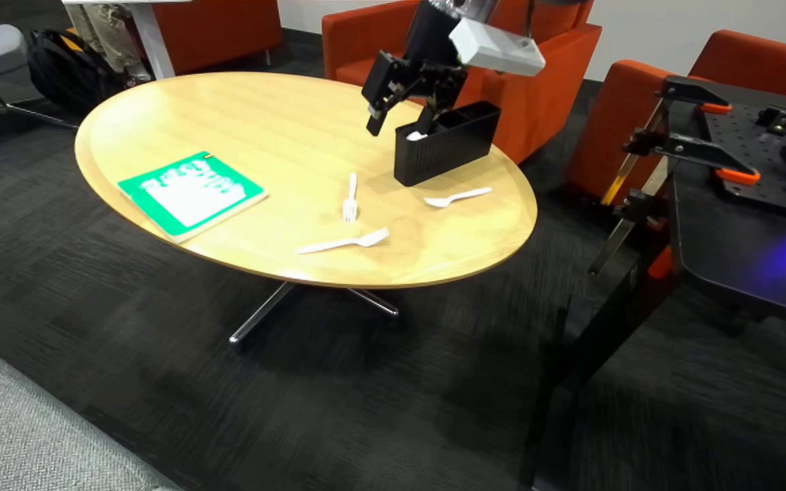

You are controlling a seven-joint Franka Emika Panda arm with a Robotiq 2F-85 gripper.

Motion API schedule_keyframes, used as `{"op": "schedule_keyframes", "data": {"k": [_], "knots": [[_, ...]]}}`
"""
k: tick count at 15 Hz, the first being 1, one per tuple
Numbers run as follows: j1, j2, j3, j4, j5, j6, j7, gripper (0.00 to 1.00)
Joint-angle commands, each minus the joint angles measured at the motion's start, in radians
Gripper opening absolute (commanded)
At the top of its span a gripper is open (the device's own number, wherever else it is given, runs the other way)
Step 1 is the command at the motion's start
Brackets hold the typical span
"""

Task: Get the fork from the object and put it on the table

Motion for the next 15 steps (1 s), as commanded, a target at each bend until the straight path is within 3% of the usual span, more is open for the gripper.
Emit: {"op": "schedule_keyframes", "data": {"k": [1, 6, 12, 15], "knots": [[0.109, -0.216, -0.107, -0.162, 0.018, -0.11, -0.038, 1.0], [0.331, -0.35, -0.336, -0.254, -0.047, -0.195, -0.008, 1.0], [0.59, -0.383, -0.608, -0.282, -0.169, -0.233, 0.027, 1.0], [0.648, -0.382, -0.648, -0.277, -0.187, -0.235, 0.012, 1.0]]}}
